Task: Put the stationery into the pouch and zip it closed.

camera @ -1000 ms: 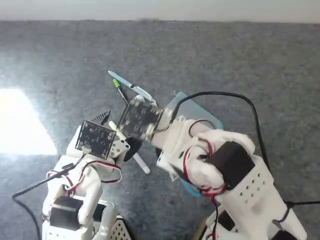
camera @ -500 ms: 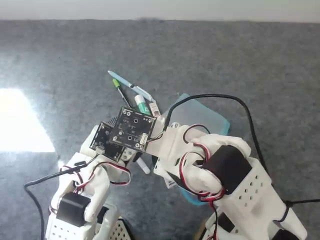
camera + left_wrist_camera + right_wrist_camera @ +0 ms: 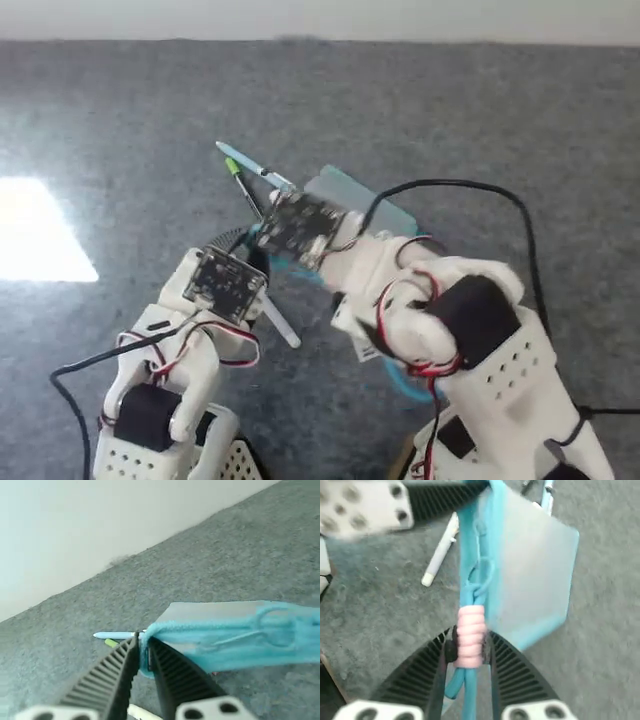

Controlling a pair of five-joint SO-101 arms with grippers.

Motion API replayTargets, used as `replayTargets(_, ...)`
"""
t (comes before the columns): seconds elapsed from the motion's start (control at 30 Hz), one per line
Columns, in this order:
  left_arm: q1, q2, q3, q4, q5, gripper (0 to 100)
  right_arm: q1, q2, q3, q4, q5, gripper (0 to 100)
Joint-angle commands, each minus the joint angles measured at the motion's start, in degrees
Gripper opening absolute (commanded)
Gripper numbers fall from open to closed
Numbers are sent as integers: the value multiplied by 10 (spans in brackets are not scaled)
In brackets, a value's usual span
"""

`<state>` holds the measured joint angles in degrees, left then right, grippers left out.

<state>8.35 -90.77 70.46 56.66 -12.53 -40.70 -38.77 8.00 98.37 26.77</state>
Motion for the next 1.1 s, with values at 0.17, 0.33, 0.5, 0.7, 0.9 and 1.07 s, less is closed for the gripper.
replayTargets(0.17, -59, 0, 0, -25, 15, 12, 114, -7, -18, 9, 38, 6)
replayTargets(0.33, -59, 0, 0, -24, 15, 12, 167, -7, 34, -22, 57, 6)
replayTargets(0.5, -95, 0, 0, -27, 21, 12, 228, -7, 86, -77, 70, 6)
replayTargets(0.7, -114, 0, 0, -37, 28, 12, 260, -7, 102, -103, 80, 6)
replayTargets(0.9, -122, 0, 0, -37, 30, 12, 266, -2, 99, -116, 77, 6)
replayTargets(1.07, -146, 0, 0, -39, 30, 12, 265, 0, 99, -118, 77, 6)
